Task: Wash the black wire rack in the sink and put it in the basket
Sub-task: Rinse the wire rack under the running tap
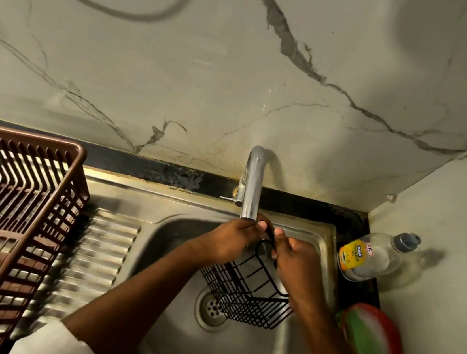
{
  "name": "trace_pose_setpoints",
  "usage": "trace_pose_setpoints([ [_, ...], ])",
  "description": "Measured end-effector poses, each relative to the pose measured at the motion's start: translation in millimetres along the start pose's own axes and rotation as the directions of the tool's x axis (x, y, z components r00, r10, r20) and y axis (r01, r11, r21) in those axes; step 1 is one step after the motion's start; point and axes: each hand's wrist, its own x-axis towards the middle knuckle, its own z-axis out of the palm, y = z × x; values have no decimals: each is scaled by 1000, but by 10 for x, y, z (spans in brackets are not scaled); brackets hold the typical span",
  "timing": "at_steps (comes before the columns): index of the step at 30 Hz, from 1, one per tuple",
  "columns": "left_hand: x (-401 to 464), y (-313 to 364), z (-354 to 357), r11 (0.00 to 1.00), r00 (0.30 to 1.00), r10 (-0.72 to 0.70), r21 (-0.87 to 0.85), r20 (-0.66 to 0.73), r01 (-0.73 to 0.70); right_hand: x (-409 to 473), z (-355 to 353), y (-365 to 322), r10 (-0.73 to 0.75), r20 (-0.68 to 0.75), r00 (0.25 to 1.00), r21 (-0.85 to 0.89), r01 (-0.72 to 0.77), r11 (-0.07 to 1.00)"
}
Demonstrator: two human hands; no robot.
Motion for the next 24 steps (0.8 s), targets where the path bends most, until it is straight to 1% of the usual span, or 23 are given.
trace_pose_setpoints([
  [1,15,-4,-7,998,999,-15,-62,36,17,-12,-25,20,-13,5,1000,-7,13,1000],
  [2,24,-1,-9,996,997,-22,-88,71,28,-25,-48,39,-24,8,1000,-11,25,1000],
  [4,46,-6,-2,993,993,-24,-114,117,37,-62,-84,68,-39,4,999,-10,39,999],
  [6,64,-3,5,987,990,-53,-145,132,72,-109,-109,99,-64,-9,998,-2,64,998],
  [11,145,-230,-59,978,989,-97,-173,108,115,-228,-181,104,-122,-44,992,60,124,990],
  [15,148,-290,-151,964,980,-195,-177,44,200,-278,-204,63,-139,-37,990,151,143,978],
  [17,150,-271,-152,960,976,-216,-177,33,218,-275,-212,47,-135,-49,990,151,141,978],
  [19,165,-278,-136,966,981,-186,-172,48,191,-225,-237,18,-130,-67,989,113,137,984],
  [22,147,-176,-61,975,990,-119,-177,79,131,-145,-233,-15,-131,-46,990,54,133,990],
  [24,144,-104,-3,983,995,-27,-177,93,43,-136,-208,-6,-130,-19,991,6,130,991],
])
